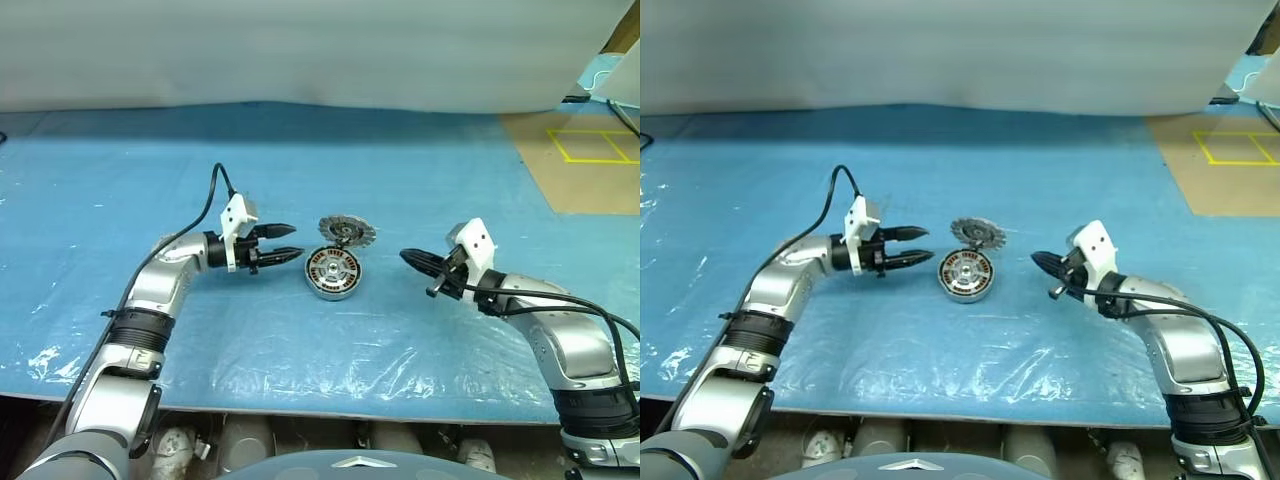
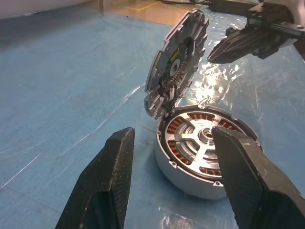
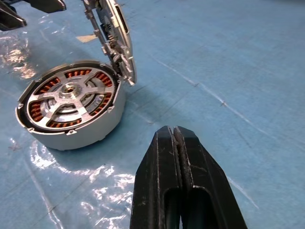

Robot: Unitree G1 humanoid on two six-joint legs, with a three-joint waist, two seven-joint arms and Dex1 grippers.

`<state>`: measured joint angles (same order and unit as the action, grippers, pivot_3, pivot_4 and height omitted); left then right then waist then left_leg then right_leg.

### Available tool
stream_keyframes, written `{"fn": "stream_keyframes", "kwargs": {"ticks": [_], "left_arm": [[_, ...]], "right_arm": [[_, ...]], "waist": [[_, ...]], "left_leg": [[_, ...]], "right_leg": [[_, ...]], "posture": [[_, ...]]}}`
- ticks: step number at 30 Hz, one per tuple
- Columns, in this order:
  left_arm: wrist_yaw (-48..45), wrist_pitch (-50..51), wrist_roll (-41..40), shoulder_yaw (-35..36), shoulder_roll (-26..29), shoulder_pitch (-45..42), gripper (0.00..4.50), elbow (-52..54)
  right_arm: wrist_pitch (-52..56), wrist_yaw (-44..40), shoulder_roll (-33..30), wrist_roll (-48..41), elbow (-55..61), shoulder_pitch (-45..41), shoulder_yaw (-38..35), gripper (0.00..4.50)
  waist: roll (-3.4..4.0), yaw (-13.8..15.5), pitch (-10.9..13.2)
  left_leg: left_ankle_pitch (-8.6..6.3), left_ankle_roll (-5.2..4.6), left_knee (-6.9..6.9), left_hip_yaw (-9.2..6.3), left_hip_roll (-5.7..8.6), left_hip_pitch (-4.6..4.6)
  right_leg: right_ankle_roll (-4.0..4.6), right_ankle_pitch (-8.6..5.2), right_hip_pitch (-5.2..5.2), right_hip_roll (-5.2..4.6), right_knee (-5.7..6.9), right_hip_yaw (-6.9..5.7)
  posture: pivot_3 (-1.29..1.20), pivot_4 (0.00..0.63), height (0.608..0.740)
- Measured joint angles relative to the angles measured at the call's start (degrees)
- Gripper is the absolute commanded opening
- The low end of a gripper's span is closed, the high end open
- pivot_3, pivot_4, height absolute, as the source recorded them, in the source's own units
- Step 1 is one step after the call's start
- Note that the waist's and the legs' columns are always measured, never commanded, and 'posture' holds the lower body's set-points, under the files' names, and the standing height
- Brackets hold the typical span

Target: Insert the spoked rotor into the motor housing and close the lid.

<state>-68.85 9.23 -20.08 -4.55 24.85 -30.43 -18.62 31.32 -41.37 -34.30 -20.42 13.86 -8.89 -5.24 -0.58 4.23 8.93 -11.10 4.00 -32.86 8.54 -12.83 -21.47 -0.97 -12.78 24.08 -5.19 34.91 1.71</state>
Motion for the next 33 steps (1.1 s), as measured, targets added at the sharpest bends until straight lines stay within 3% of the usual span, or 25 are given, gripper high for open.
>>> {"fn": "stream_keyframes", "kwargs": {"ticks": [6,16,25,33], "left_arm": [[-2.94,2.93,-1.81,0.18,1.9,0.32,2.73,2.06],[-9.43,0.04,-0.84,-0.43,6.97,3.17,2.73,3.0],[-9.45,-2.47,-0.19,-0.07,7.26,2.72,2.73,2.97],[-8.81,-3.23,0.08,0.0,6.76,1.74,2.73,2.07]], "right_arm": [[-1.72,0.77,0.73,0.27,-4.12,-7.96,0.49,0.0],[-5.49,-5.88,4.19,2.61,-10.75,-21.12,10.67,0.0],[-5.06,-13.72,0.17,2.87,-4.87,-18.48,15.62,0.0],[-5.55,-14.92,-0.06,5.59,-4.65,-16.48,19.01,0.0]], "waist": [[0.01,-0.22,0.0],[0.03,-0.03,0.01],[0.02,0.16,0.02],[0.02,-0.22,0.02]], "left_leg": [[0.0,0.0,0.05,0.0,-0.01,0.02],[0.0,0.0,0.1,0.0,-0.01,-0.08],[0.0,0.0,0.09,-0.01,-0.04,-0.12],[0.0,0.0,0.02,0.0,-0.04,-0.06]], "right_leg": [[0.0,0.0,0.01,0.01,0.0,-0.01],[0.0,0.0,0.06,0.0,0.04,-0.07],[-0.06,0.04,0.08,0.02,0.06,-0.09],[0.0,0.0,0.08,0.02,0.12,-0.05]], "posture": [[0.0,0.15,0.74],[0.0,0.15,0.74],[0.0,0.15,0.74],[0.0,0.15,0.74]]}}
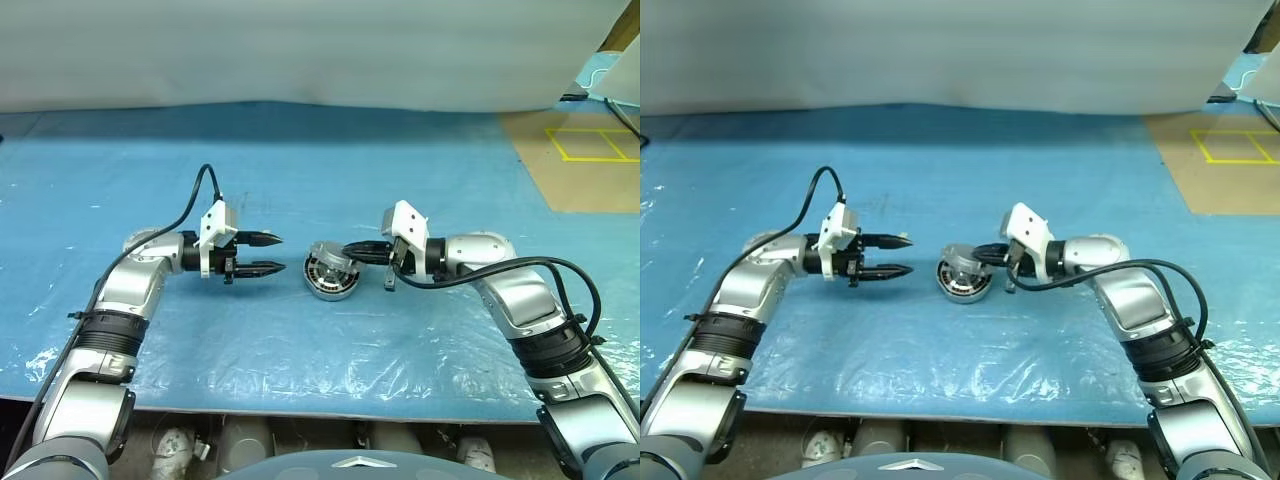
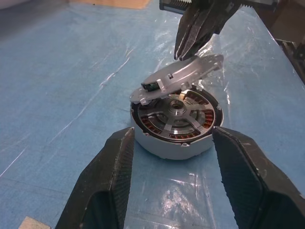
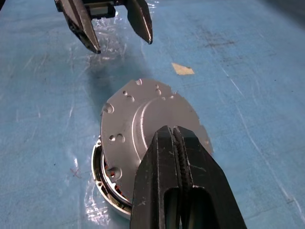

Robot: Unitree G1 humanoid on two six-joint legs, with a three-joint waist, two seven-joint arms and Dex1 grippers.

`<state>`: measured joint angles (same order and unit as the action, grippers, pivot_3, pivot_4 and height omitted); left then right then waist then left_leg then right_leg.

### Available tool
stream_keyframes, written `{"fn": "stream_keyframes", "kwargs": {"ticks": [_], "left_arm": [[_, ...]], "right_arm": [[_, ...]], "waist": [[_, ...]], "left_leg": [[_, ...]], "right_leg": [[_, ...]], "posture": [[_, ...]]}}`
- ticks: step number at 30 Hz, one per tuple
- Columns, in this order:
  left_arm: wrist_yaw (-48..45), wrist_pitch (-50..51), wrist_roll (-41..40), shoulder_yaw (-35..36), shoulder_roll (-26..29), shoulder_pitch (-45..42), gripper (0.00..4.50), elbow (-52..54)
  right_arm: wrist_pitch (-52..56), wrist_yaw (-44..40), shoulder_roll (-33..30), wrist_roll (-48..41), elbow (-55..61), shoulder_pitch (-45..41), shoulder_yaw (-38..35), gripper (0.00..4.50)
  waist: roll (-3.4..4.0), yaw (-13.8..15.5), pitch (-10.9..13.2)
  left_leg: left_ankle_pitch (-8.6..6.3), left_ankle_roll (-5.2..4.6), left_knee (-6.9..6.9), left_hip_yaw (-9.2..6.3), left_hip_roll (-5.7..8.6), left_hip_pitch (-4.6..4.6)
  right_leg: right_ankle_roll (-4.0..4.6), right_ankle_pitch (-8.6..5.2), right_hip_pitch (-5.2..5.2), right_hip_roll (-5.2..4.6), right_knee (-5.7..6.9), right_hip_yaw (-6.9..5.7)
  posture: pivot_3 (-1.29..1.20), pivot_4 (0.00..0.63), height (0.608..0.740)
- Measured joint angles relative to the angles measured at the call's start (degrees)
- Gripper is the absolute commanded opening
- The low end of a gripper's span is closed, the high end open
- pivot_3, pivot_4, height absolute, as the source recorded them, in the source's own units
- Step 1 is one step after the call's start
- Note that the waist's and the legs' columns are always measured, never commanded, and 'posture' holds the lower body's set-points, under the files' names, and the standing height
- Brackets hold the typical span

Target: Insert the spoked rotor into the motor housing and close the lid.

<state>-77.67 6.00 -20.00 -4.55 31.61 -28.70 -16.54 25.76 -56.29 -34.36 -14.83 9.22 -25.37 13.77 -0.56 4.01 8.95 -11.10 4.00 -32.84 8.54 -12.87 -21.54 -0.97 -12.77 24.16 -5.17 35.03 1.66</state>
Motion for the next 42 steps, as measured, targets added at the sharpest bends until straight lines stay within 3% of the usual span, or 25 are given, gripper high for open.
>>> {"fn": "stream_keyframes", "kwargs": {"ticks": [19,25,29,39,42], "left_arm": [[-0.56,0.18,0.59,-0.55,0.24,0.85,2.73,0.23],[-0.47,0.16,0.95,-0.67,-0.32,0.77,2.73,0.41],[-0.59,0.15,0.97,-0.85,-0.48,0.75,2.76,0.41],[-0.64,0.19,1.04,-0.89,-0.27,0.93,2.76,0.86],[-0.61,0.28,1.03,-0.88,-0.09,1.67,2.76,1.51]], "right_arm": [[-0.9,4.3,7.59,-0.33,-5.23,4.42,0.14,0.0],[6.5,6.14,9.31,-7.13,-0.89,2.21,-5.32,0.0],[7.97,6.58,8.81,-8.3,3.28,-0.71,-6.23,0.93],[2.39,6.0,7.04,-2.24,0.43,1.19,-1.24,4.43],[1.55,5.83,6.46,-1.0,0.43,1.69,-0.49,4.47]], "waist": [[-0.03,0.03,-0.02],[-0.02,-0.08,-0.02],[-0.02,0.05,-0.02],[-0.03,0.06,-0.01],[-0.02,-0.02,-0.01]], "left_leg": [[0.0,0.0,-0.16,0.01,0.01,0.18],[0.0,0.0,-0.15,0.01,0.0,0.13],[0.0,0.0,-0.08,0.01,0.0,0.12],[0.0,0.01,-0.04,0.01,0.01,0.09],[0.0,0.01,-0.03,0.01,0.0,0.09]], "right_leg": [[0.04,-0.02,-0.08,-0.03,0.23,0.06],[0.04,-0.02,-0.02,0.0,0.23,0.08],[0.04,-0.02,-0.01,0.0,0.26,0.04],[0.04,-0.02,0.01,-0.02,0.23,0.03],[0.04,-0.02,0.02,-0.01,0.23,0.03]], "posture": [[0.0,0.15,0.74],[0.0,0.15,0.74],[0.0,0.15,0.74],[0.0,0.15,0.74],[0.0,0.15,0.74]]}}
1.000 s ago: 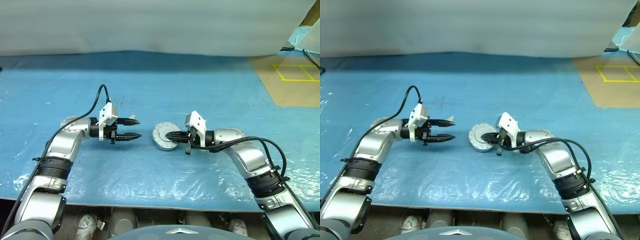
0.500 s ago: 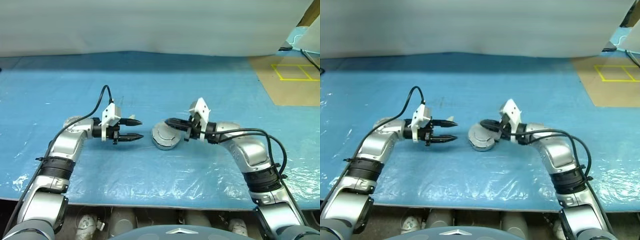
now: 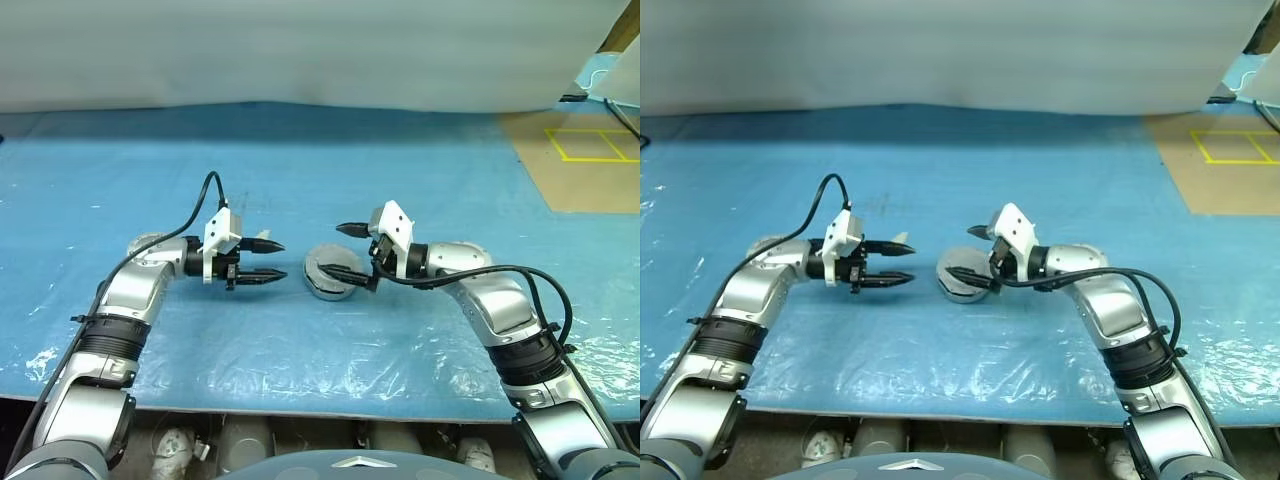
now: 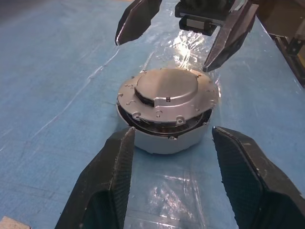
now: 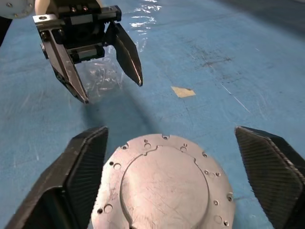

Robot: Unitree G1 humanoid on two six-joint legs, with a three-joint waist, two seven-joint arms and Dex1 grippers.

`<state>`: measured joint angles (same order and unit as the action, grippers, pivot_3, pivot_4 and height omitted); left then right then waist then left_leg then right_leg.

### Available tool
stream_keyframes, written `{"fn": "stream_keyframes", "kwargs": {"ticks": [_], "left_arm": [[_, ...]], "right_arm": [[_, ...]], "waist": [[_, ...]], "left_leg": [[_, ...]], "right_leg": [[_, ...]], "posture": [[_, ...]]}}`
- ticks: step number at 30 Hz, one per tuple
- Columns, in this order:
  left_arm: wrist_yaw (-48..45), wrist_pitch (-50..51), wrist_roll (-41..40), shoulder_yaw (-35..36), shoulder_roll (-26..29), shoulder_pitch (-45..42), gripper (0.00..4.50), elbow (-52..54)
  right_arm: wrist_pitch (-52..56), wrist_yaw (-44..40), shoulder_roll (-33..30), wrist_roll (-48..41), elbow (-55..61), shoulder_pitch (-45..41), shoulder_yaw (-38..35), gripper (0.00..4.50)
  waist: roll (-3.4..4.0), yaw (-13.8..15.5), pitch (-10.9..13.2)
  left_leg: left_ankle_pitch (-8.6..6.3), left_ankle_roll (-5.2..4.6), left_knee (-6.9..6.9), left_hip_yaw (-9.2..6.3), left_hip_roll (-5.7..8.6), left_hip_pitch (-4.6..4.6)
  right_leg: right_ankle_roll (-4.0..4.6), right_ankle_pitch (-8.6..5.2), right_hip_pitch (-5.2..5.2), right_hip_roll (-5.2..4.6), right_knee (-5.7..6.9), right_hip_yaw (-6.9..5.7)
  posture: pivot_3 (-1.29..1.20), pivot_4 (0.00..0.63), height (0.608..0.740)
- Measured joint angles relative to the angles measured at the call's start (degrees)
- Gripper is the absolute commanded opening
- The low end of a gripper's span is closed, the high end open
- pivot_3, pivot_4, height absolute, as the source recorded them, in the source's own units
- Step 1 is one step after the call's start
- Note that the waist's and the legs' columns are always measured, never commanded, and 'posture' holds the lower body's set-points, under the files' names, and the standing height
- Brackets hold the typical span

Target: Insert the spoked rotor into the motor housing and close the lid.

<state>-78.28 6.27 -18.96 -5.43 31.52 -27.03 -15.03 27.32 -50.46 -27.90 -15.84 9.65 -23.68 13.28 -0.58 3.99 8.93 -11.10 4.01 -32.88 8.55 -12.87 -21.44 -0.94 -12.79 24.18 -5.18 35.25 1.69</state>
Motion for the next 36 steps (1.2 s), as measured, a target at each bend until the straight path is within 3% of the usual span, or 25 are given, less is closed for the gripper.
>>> {"fn": "stream_keyframes", "kwargs": {"ticks": [24,27,30,36], "left_arm": [[0.88,0.17,0.01,0.17,0.78,0.74,2.76,0.24],[1.1,0.16,0.01,0.16,0.78,0.74,2.76,0.23],[1.3,0.15,0.01,0.16,0.77,0.8,2.76,0.24],[1.31,-0.03,0.02,0.13,0.68,0.87,2.76,0.23]], "right_arm": [[-7.61,-1.01,-1.19,7.44,-6.16,1.51,3.42,4.47],[-8.38,-1.43,-1.1,7.48,-6.44,1.52,3.42,3.87],[-9.26,-2.06,-0.77,7.54,-6.65,1.53,3.6,2.94],[-5.06,-0.52,2.45,6.06,-7.71,0.06,2.67,2.93]], "waist": [[0.0,0.0,0.0],[0.0,-0.01,0.0],[0.0,-0.01,0.0],[0.0,-0.15,0.0]], "left_leg": [[0.0,0.0,-0.03,0.0,0.0,0.02],[0.0,0.0,-0.03,0.0,0.0,0.02],[0.0,-0.01,-0.04,0.0,0.0,0.01],[0.0,-0.01,-0.08,0.0,0.0,0.02]], "right_leg": [[0.0,0.0,0.0,-0.01,0.01,0.01],[0.0,0.0,0.0,0.0,0.01,0.02],[0.0,0.0,0.0,-0.01,0.01,0.02],[0.01,0.0,0.0,0.0,0.03,0.03]], "posture": [[0.0,0.15,0.74],[0.0,0.15,0.74],[0.0,0.15,0.74],[0.0,0.15,0.74]]}}
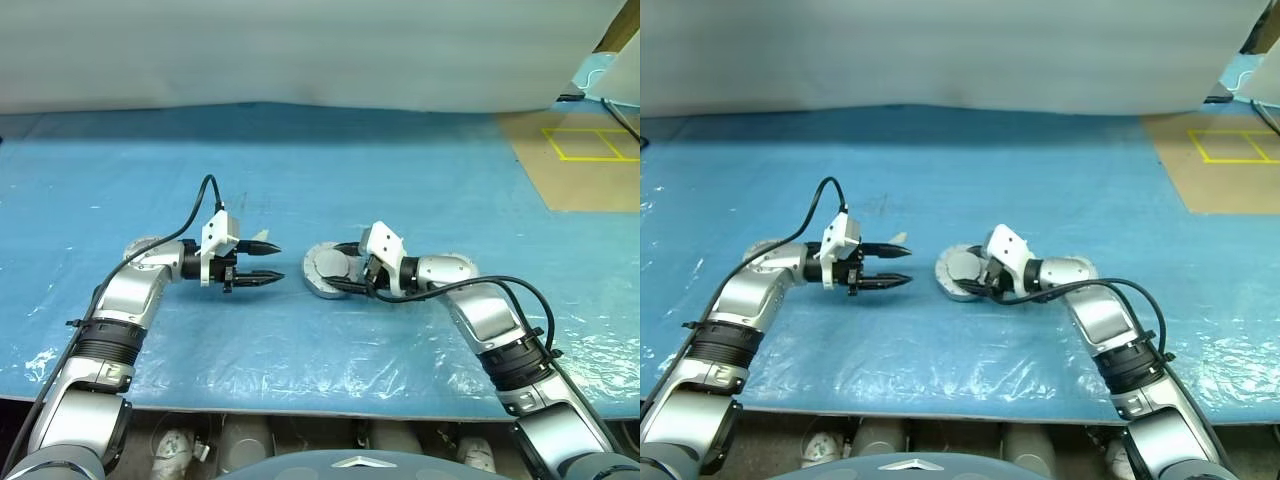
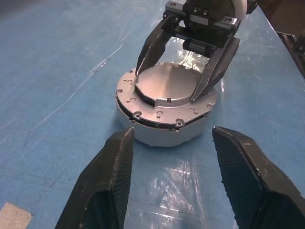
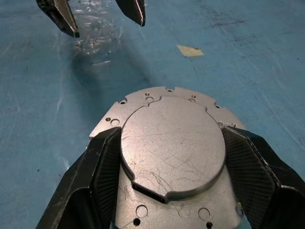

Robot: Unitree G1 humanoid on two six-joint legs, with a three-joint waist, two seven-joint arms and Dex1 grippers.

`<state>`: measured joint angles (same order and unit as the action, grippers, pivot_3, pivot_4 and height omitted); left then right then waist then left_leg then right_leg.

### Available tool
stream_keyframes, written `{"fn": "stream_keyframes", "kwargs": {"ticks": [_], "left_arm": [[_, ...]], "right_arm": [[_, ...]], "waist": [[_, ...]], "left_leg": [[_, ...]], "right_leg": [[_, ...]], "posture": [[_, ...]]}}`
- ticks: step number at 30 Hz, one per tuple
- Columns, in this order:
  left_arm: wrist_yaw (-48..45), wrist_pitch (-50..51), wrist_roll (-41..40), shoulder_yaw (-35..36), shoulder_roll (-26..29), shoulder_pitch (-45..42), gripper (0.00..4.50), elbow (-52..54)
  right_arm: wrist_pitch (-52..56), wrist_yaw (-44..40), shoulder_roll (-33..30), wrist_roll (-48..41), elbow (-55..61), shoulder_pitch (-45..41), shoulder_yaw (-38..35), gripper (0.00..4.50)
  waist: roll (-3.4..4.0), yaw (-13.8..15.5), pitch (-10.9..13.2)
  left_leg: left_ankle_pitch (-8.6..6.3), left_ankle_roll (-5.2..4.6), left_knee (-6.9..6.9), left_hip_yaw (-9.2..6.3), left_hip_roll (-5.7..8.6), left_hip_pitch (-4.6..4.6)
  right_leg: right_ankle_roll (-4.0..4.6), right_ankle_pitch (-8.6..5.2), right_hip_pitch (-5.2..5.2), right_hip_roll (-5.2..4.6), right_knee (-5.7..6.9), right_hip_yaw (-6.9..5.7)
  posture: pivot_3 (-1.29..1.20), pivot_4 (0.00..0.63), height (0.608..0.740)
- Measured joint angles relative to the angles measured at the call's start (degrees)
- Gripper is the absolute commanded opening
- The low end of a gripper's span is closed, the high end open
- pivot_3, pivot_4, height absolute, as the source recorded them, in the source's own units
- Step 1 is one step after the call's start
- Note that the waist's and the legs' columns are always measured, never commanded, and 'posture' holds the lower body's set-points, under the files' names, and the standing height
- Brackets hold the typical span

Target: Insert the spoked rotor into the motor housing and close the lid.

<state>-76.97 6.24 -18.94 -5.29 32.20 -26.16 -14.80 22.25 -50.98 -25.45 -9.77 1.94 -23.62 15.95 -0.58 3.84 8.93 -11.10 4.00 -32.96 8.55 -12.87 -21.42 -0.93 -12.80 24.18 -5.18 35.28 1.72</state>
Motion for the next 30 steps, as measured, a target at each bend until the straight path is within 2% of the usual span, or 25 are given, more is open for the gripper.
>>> {"fn": "stream_keyframes", "kwargs": {"ticks": [7,30], "left_arm": [[0.03,-0.46,0.22,-0.02,-0.03,-0.04,2.76,-0.29],[0.12,-1.44,1.27,-0.04,-0.44,-0.31,2.76,-1.1]], "right_arm": [[5.99,1.2,1.55,-3.51,-0.79,-2.48,-2.73,2.93],[-1.95,4.25,3.76,1.77,-6.6,-1.72,-1.0,2.93]], "waist": [[0.0,0.11,0.0],[-0.01,-0.04,-0.01]], "left_leg": [[0.0,0.0,0.02,0.0,0.0,-0.06],[0.0,0.0,0.06,0.02,0.0,0.26]], "right_leg": [[0.01,0.0,0.03,0.0,-0.01,-0.03],[0.02,-0.01,-0.17,0.0,0.02,0.03]], "posture": [[0.0,0.15,0.74],[0.0,0.15,0.74]]}}
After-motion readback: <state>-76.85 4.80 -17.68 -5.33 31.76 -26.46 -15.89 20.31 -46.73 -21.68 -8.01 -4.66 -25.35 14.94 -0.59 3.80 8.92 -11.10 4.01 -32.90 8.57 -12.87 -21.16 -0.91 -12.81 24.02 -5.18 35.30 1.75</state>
